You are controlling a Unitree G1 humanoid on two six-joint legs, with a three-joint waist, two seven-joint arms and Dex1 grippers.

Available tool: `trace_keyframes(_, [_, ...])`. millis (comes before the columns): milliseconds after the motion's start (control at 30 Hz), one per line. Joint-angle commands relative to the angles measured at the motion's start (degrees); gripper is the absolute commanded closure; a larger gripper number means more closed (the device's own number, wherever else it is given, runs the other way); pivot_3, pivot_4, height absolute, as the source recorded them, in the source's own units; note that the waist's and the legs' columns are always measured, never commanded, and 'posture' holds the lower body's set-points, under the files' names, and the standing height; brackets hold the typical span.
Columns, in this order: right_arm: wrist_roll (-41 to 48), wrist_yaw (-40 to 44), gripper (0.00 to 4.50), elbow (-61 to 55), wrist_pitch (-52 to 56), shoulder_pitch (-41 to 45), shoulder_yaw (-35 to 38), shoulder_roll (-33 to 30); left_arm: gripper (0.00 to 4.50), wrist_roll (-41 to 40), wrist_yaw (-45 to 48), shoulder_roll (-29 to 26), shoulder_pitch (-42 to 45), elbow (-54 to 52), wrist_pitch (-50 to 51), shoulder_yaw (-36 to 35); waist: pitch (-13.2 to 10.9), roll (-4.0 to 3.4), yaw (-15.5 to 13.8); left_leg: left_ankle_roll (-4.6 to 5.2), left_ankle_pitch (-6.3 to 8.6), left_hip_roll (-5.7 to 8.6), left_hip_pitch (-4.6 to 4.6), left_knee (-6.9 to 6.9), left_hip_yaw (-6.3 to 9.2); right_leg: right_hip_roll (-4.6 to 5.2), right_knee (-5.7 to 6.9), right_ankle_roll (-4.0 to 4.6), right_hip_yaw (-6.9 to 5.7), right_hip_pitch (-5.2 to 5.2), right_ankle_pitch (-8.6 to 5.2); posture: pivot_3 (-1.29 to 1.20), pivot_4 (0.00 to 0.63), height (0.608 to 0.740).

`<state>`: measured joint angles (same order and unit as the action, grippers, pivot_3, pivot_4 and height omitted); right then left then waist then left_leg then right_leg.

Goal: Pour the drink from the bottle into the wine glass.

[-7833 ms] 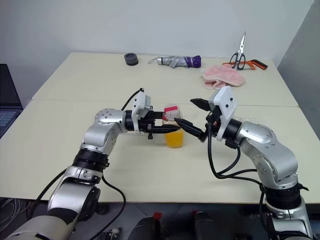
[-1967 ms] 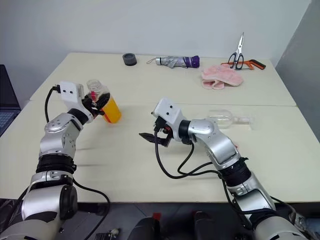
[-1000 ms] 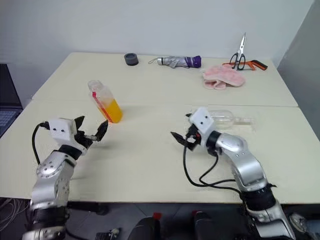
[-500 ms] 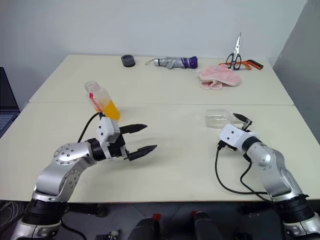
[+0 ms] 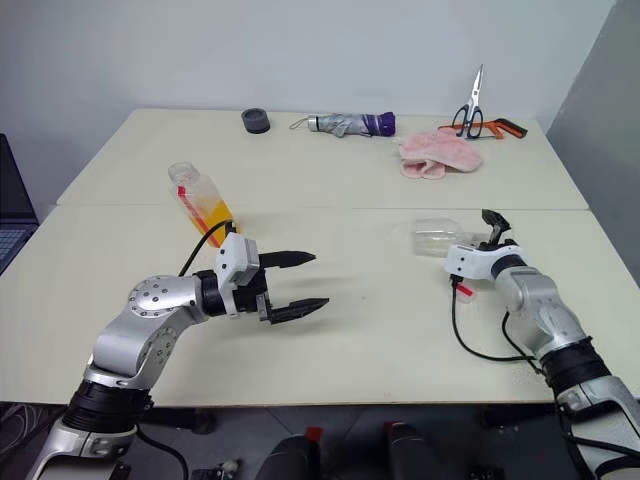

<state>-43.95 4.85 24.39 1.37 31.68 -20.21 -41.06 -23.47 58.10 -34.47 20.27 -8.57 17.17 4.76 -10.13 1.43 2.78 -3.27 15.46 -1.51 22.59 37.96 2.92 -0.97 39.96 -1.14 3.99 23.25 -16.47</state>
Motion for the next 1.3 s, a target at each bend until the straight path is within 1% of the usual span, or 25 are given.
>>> trace_keyframes(33, [-1.1,-2.2,0.00,2.6,-1.3,2.1,-0.1,0.5,0.02,0.3,-0.1,0.4,0.6,-0.5,-0.9,-0.4,0.0,0.00,0.1,0.00,0.00,0.00,-0.01,0.00,-0.01,0.00,0.00,0.00,0.01,0.00,0.00,0.00,0.150,0.740])
trace_keyframes(133, [-0.8,-2.3,0.55,4.0,-1.8,2.6,0.0,1.0,0.00,0.4,-0.2,0.7,0.8,-0.1,-1.1,-0.7,0.0,0.00,0.1,0.00,0.00,0.00,-0.01,0.01,0.00,0.00,0.01,0.00,0.00,0.00,0.00,0.00,0.150,0.740])
trace_keyframes(200, [-0.6,-2.2,1.29,4.6,-2.0,2.5,-0.1,1.3,0.00,0.5,-0.2,0.8,0.8,0.0,-1.1,-0.7,0.0,0.00,0.1,0.00,0.00,0.00,0.00,0.01,0.00,0.01,0.01,0.00,0.00,-0.01,0.00,0.00,0.150,0.740])
trace_keyframes(400, [0.0,-2.5,3.27,7.4,-2.7,3.0,0.0,2.3,0.00,0.6,-0.4,1.2,0.6,0.3,-1.1,-1.0,0.0,0.00,0.2,0.00,0.00,0.00,0.00,0.01,0.01,0.02,0.01,0.00,0.00,0.00,0.00,0.00,0.150,0.740])
trace_keyframes(500, [-0.1,-3.0,4.35,8.7,-3.2,3.9,-0.2,2.9,0.00,0.6,-0.8,1.3,0.3,0.4,-1.1,-1.3,0.0,0.02,0.2,0.00,0.00,0.00,-0.02,0.02,0.00,0.02,0.02,0.00,0.00,-0.01,0.00,0.00,0.150,0.740])
trace_keyframes(533, [-0.1,-3.2,4.41,9.0,-3.4,4.2,-0.2,3.0,0.00,0.5,-1.1,1.3,0.1,0.4,-1.0,-1.7,0.0,0.02,0.2,0.00,0.00,0.00,-0.02,0.02,0.00,0.02,0.02,0.00,0.01,-0.02,0.00,0.00,0.150,0.740])
trace_keyframes(633, [-0.3,-3.7,4.41,8.1,-3.8,5.0,0.1,3.2,0.00,0.0,-2.1,0.9,-1.1,0.2,-0.6,-3.2,0.0,0.02,0.4,0.00,0.00,0.00,-0.03,0.03,-0.01,0.02,0.02,0.00,0.01,-0.02,0.00,0.00,0.150,0.740])
trace_keyframes(700, [0.8,-2.9,4.41,4.9,-3.6,5.5,1.1,3.8,0.00,-1.5,-2.6,0.0,-2.6,-0.8,0.8,-5.4,0.0,0.01,0.6,0.00,0.00,-0.01,-0.04,0.02,-0.02,0.02,0.03,0.00,0.03,-0.02,0.01,0.00,0.150,0.740])
trace_keyframes(767, [3.8,-1.5,4.41,0.5,-3.5,6.2,2.6,6.2,0.00,-3.6,-3.5,-0.9,-4.4,-2.0,2.9,-8.5,0.0,0.00,0.8,0.00,0.00,-0.05,-0.03,0.00,-0.02,0.02,0.04,0.00,0.05,0.02,0.01,0.00,0.150,0.740])
trace_keyframes(867, [11.3,1.7,4.41,-3.4,-4.0,7.2,4.7,13.4,0.00,-6.3,-4.8,-2.4,-7.2,-4.0,5.8,-13.0,0.0,0.00,1.8,0.00,0.00,-0.18,-0.04,-0.02,0.01,0.02,0.06,0.02,0.05,0.05,0.01,0.00,0.150,0.740])
trace_keyframes(933, [18.6,3.1,4.41,-3.0,-3.2,7.9,7.4,20.7,0.00,-7.6,-5.6,-3.5,-9.0,-5.4,7.4,-15.5,0.0,0.00,2.0,0.00,0.00,-0.19,-0.03,-0.02,0.11,0.02,0.09,0.04,0.02,0.05,0.02,0.00,0.150,0.740])
trace_keyframes(1033, [29.6,5.5,4.41,1.6,-4.6,9.8,10.5,32.5,0.00,-9.5,-6.5,-5.1,-11.2,-7.7,9.7,-19.0,0.0,0.00,2.0,-0.01,0.00,-0.19,0.00,-0.02,0.21,0.06,0.10,0.05,-0.01,0.03,0.02,0.00,0.150,0.740])
trace_keyframes(1100, [34.4,7.7,4.41,6.7,-6.5,11.3,12.2,37.6,0.00,-10.6,-7.1,-5.9,-11.7,-9.0,11.0,-20.3,0.0,0.00,1.8,-0.01,0.00,-0.22,0.01,-0.02,0.24,0.11,0.09,0.05,-0.05,0.03,0.03,0.00,0.150,0.740])
trace_keyframes(1200, [36.4,8.3,4.41,16.0,-10.5,13.9,12.5,41.4,0.00,-11.4,-8.0,-6.8,-11.8,-10.3,12.4,-21.5,0.0,0.01,1.0,0.00,0.00,-0.14,0.06,0.02,0.33,0.23,0.07,0.05,-0.11,-0.02,0.03,0.00,0.150,0.740])
trace_keyframes(1300, [38.1,9.0,4.41,23.6,-13.8,16.0,13.0,43.2,0.00,-11.8,-8.6,-7.6,-11.6,-11.0,13.3,-22.2,0.0,0.01,0.5,0.00,0.00,-0.06,0.06,0.03,0.22,0.28,0.01,0.01,-0.17,-0.02,0.05,0.00,0.150,0.740])
